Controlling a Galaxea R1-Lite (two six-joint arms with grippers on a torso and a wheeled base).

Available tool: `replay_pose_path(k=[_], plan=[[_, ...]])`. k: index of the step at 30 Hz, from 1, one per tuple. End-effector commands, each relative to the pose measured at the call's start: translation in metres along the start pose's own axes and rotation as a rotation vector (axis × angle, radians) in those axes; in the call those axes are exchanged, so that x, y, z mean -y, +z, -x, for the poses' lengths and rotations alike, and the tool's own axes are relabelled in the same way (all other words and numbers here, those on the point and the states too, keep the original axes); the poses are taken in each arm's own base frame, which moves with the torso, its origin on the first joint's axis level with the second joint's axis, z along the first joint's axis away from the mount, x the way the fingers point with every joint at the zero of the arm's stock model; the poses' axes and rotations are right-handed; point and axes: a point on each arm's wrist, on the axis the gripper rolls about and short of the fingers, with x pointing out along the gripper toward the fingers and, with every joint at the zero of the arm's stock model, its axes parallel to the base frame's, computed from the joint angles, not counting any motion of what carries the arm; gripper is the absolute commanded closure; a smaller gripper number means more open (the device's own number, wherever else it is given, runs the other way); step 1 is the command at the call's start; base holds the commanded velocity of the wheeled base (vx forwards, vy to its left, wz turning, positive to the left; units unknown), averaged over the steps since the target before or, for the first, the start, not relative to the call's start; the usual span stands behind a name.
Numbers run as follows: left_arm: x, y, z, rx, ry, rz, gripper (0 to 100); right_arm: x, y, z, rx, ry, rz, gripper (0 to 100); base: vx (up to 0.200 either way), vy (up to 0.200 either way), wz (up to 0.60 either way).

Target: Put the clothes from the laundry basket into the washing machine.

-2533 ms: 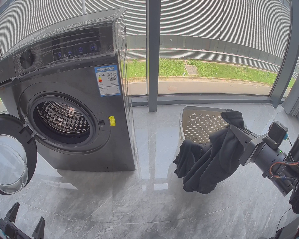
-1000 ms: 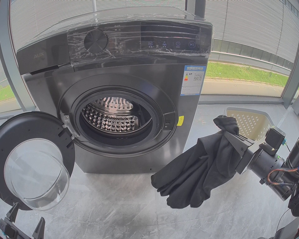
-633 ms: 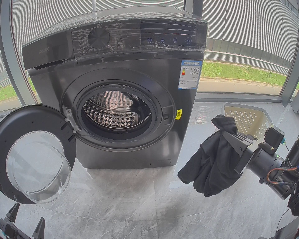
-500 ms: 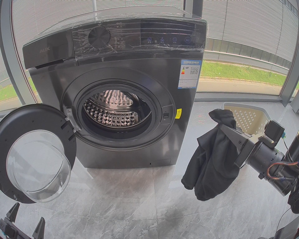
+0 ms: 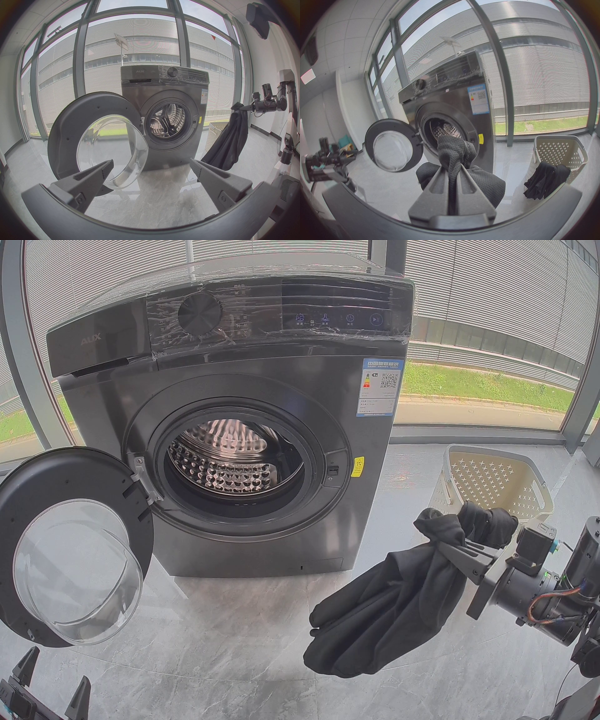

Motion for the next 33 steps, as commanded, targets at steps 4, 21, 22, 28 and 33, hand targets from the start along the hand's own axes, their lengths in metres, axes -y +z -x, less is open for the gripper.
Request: replay_pose_path(k=[4, 21, 22, 28, 33], plan=[[0.000, -0.005, 0.000, -0.002, 0.000, -0.003, 0, 0.019, 0.005, -0.004, 0.015, -0.072, 0.019, 100, 0.000, 0.000, 0.00], [0.000, -0.005, 0.000, -0.002, 0.000, -0.004, 0, 0.025, 0.016, -0.013, 0.049, -0.053, -0.023, 100, 0.000, 0.000, 0.00], [0.000, -0.005, 0.000, -0.002, 0.000, -0.004, 0, 0.021, 0.014, -0.013, 0.044, -0.035, -0.078, 100, 0.000, 0.000, 0.00], [0.000, -0.005, 0.000, -0.002, 0.000, -0.004, 0, 0.011, 0.016, -0.022, 0.048, 0.008, -0.167, 100, 0.000, 0.000, 0.00], [0.000, -0.005, 0.000, -0.002, 0.000, -0.004, 0, 0.018, 0.021, -0.026, 0.066, -0.011, -0.167, 100, 0.000, 0.000, 0.00]])
